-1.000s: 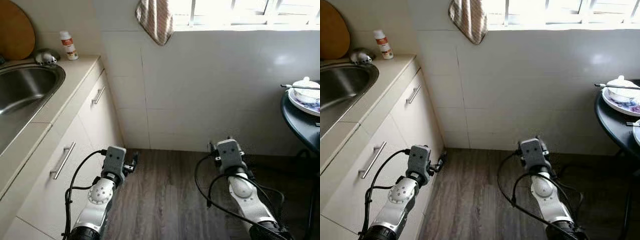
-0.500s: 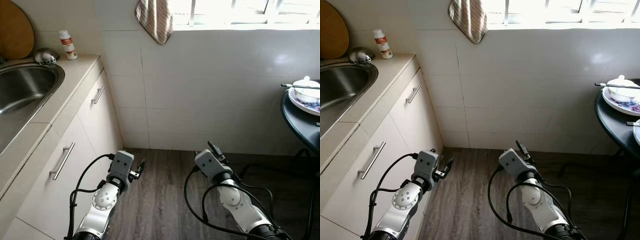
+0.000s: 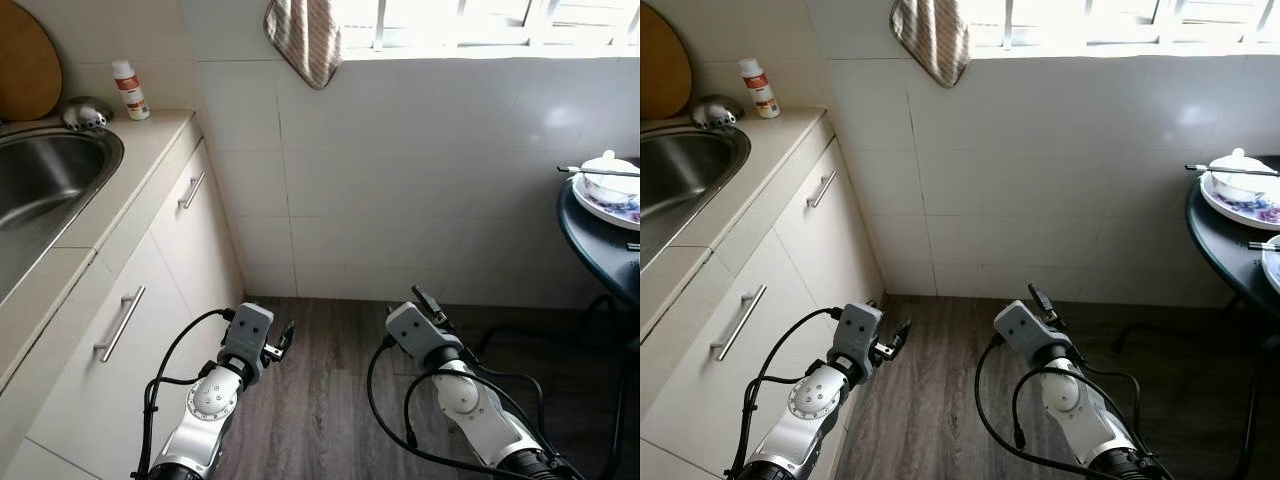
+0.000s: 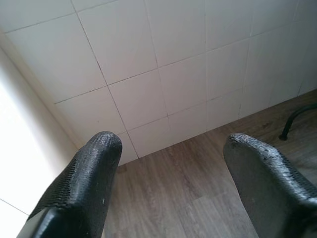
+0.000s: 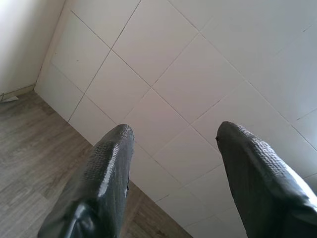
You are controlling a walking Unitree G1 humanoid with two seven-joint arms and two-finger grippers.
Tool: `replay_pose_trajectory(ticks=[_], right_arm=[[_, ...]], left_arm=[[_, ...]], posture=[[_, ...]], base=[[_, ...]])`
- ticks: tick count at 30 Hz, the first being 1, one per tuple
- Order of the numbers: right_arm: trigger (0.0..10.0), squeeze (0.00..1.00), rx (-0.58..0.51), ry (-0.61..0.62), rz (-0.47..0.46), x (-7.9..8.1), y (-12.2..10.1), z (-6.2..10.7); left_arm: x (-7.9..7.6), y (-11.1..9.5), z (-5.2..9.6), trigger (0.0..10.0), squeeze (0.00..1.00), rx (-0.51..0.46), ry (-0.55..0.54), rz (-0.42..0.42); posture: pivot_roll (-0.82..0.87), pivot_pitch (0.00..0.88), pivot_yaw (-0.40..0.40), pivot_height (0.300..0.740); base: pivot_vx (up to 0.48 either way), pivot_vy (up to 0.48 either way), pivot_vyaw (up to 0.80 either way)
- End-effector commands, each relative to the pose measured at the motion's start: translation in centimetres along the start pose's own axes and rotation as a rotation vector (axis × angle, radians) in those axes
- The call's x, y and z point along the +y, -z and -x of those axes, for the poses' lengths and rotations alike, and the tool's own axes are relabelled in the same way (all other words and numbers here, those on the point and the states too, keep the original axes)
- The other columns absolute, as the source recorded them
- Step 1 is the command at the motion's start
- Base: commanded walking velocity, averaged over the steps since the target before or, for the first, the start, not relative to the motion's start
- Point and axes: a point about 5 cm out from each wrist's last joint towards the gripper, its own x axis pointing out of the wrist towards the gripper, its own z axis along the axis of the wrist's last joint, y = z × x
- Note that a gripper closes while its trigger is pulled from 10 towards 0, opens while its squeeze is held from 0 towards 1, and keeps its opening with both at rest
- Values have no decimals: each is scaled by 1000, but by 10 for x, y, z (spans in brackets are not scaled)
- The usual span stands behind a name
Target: Kitchen organization
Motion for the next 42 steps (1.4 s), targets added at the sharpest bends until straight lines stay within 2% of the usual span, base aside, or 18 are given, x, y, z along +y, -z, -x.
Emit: replay_pose_trajectory(ticks=[1, 11, 25, 39, 42], right_arm=[[10000, 0, 12, -15, 10, 1, 2, 1], [10000, 0, 20, -53, 3, 6, 3, 2], [10000, 0, 22, -93, -70, 8, 3, 3], [10000, 0, 23, -116, -62, 8, 3, 3], [10000, 0, 24, -118, -62, 8, 3, 4]], left_arm=[[1, 1, 0, 10000, 0, 13, -6, 6], [1, 1, 0, 10000, 0, 15, 8, 3], [-1, 2, 0, 10000, 0, 23, 25, -1], [-3, 3, 0, 10000, 0, 38, 33, -15], [-2, 3, 0, 10000, 0, 28, 23, 8]], posture=[[45, 0, 44, 740], [46, 0, 44, 740], [44, 0, 47, 740], [43, 0, 45, 740], [41, 0, 45, 740]], base=[[0, 0, 0], [0, -96, 0], [0, 0, 0], [0, -463, 0], [0, -160, 0]])
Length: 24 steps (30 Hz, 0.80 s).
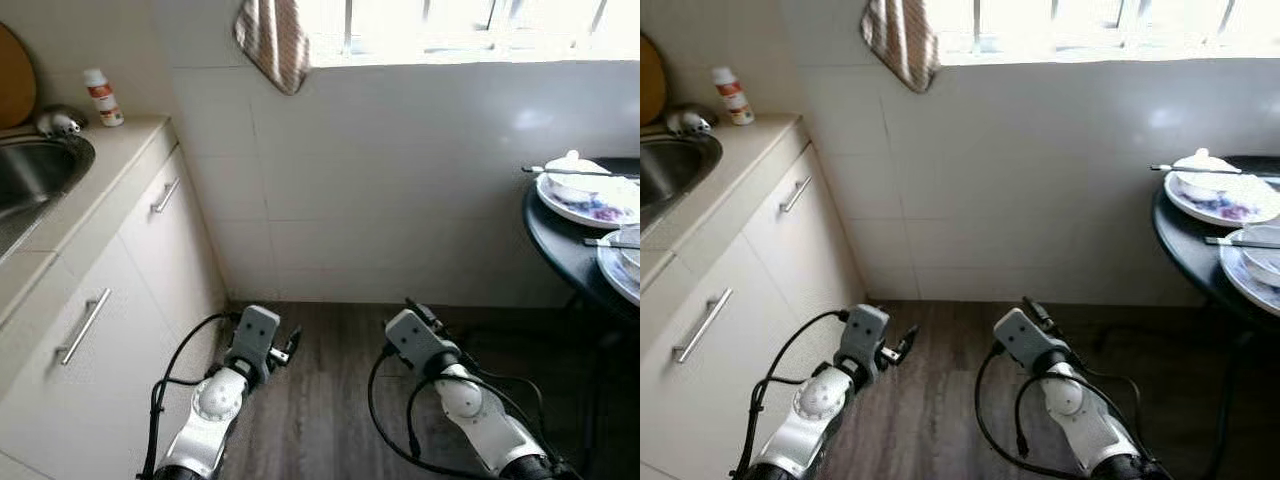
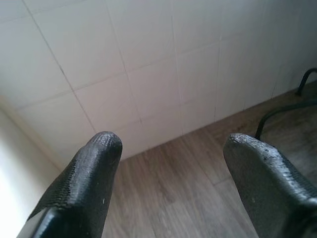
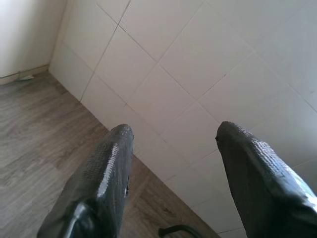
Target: Kitchen organization
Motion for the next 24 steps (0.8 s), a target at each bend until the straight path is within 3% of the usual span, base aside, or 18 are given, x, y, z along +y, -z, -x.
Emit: replay_pose_trajectory(ticks=[1, 8, 24], right_arm=[[10000, 0, 6, -1, -10, -1, 1, 1], [10000, 0, 0, 11, -11, -3, 1, 1], [10000, 0, -25, 74, 62, -11, -3, 0]], left_arm=[[1, -4, -2, 10000, 0, -10, -5, 7], [1, -3, -2, 10000, 0, -7, -2, 18], [1, -4, -4, 10000, 0, -3, -2, 40]], posture=[[41, 0, 45, 740], [38, 0, 45, 740], [37, 0, 43, 740]], base=[[0, 0, 0], [0, 0, 0], [424, 0, 0]])
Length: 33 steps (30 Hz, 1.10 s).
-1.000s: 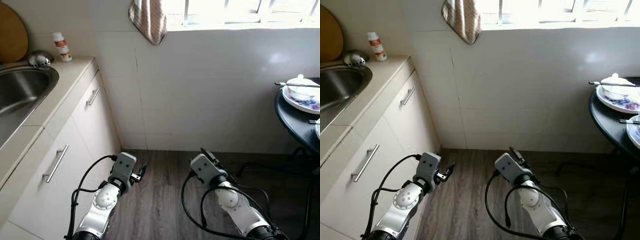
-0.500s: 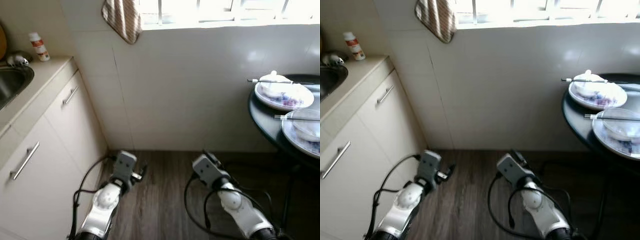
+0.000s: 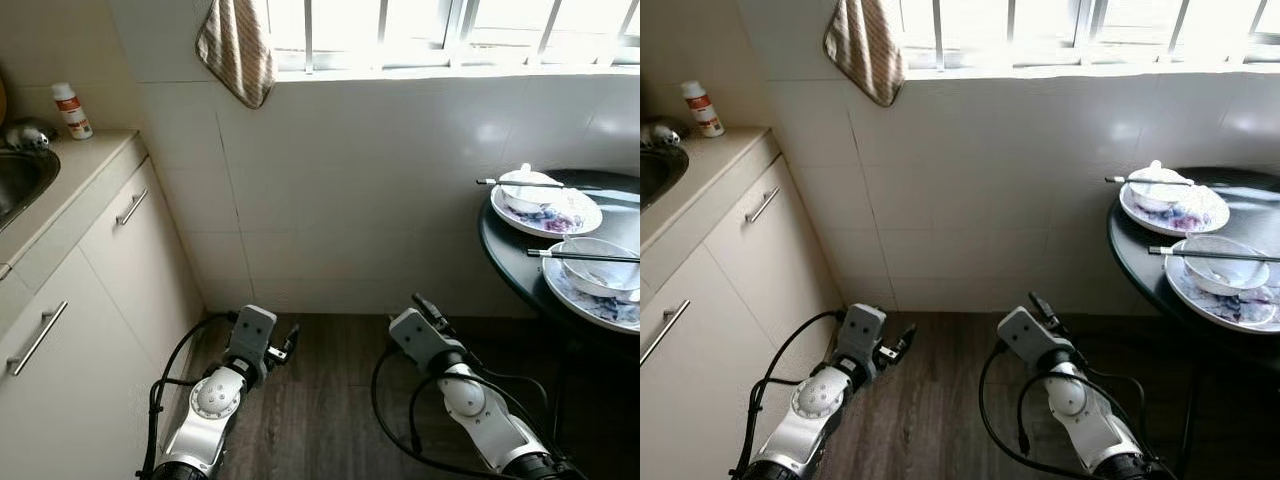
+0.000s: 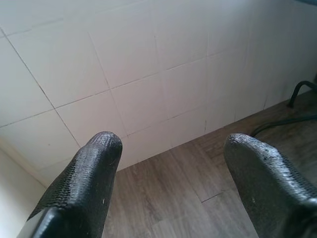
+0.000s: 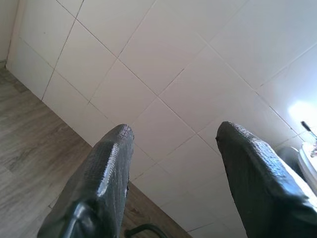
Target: Kitchen organization
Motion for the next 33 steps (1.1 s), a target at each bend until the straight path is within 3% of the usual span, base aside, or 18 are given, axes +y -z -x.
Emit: replay_pose_trajectory(ticks=[1, 14, 22, 29, 33], right_arm=[[10000, 0, -23, 11, 17, -2, -7, -4], [10000, 0, 55, 106, 91, -15, 5, -4], [10000, 0, 44, 116, 148, -24, 5, -4], [10000, 0, 168, 245, 287, -65, 27, 2], [10000, 0, 186, 242, 298, -66, 32, 5]], left_arm=[[5, 0, 0, 10000, 0, 6, -7, 6], [5, -1, 0, 10000, 0, -3, -11, 7], [5, -1, -1, 10000, 0, 3, -9, 17], [4, -1, -2, 10000, 0, 5, -7, 24], [4, -1, -2, 10000, 0, 6, -6, 28]], posture=[[37, 0, 43, 740], [37, 0, 44, 740], [36, 0, 42, 740], [28, 0, 42, 740], [25, 0, 43, 740]], base=[[375, 0, 0], [57, 0, 0], [0, 0, 0], [0, 0, -83], [0, 0, -703]])
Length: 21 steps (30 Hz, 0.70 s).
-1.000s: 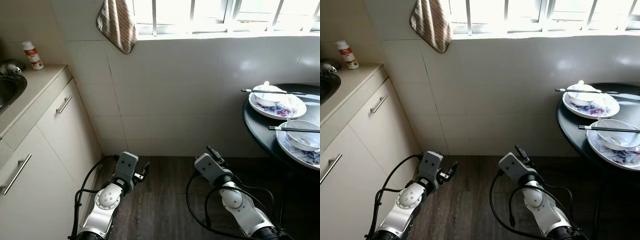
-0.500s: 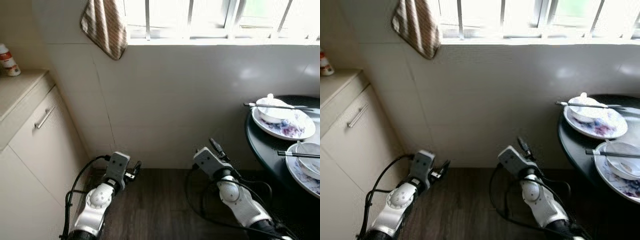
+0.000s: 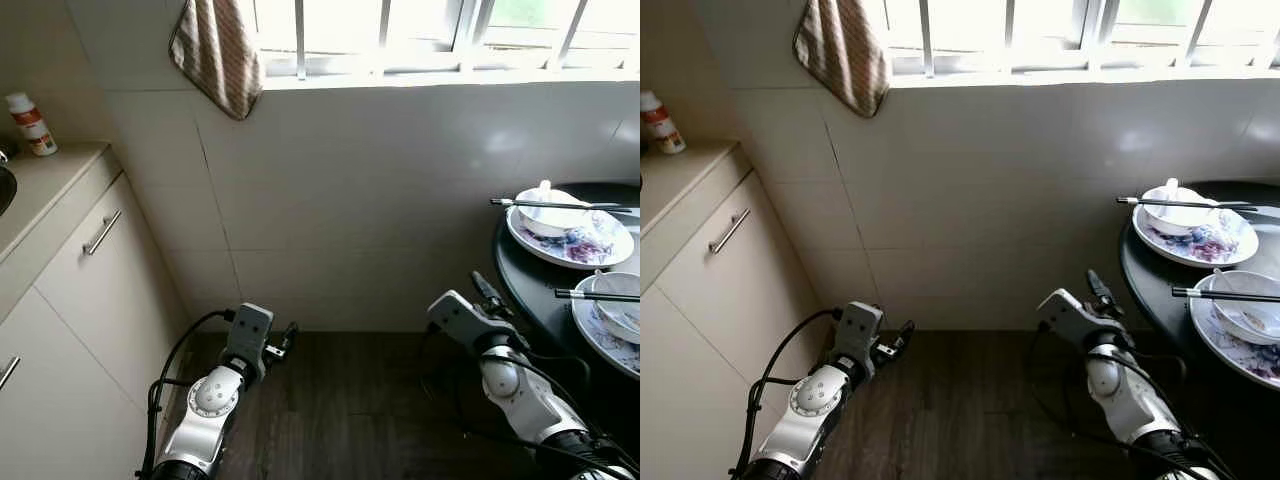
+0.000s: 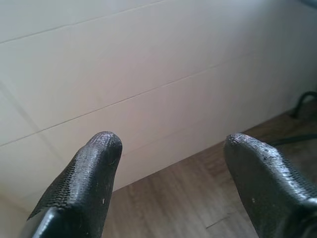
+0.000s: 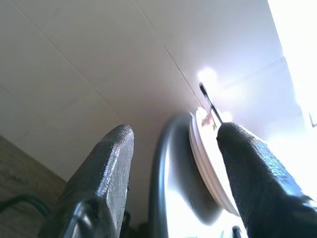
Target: Kitchen organization
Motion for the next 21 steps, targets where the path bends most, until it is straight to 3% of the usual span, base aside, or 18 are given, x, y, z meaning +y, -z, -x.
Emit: replay_pose_trajectory(ticks=[1, 3, 4, 9, 11, 15, 16, 21], right_arm=[[10000, 0, 20, -5, 11, 1, 5, 2], [10000, 0, 0, -14, 3, 4, 1, 3], [10000, 0, -91, -79, -25, 18, -15, 4], [10000, 0, -228, -231, -91, 42, -40, 14], [10000, 0, -237, -243, -91, 43, -41, 15], [10000, 0, -166, -199, -46, 37, -29, 11], [10000, 0, -136, -139, 33, 27, -20, 7], [10000, 0, -149, -128, 141, 19, -16, 5]], left_arm=[[-1, -1, -2, 10000, 0, 5, 6, 5], [-1, -1, -2, 10000, 0, 5, 7, 6], [-1, -1, -3, 10000, 0, 6, 8, 8], [-1, -1, -3, 10000, 0, 8, 9, 10], [-1, -1, -3, 10000, 0, 8, 9, 10], [-1, -1, -3, 10000, 0, 9, 9, 14], [-1, 0, -3, 10000, 0, 10, 8, 17], [-1, 0, -3, 10000, 0, 12, 10, 22]], posture=[[25, 0, 43, 740], [25, 0, 43, 740], [25, 0, 43, 740], [28, 0, 41, 740], [28, 0, 41, 740], [28, 0, 39, 740], [27, 0, 39, 740], [24, 0, 42, 740]], base=[[0, 0, -800], [0, 0, -800], [0, 0, 0], [0, 0, 0], [0, 0, 0], [0, 0, -800], [0, 0, -800], [0, 0, -800]])
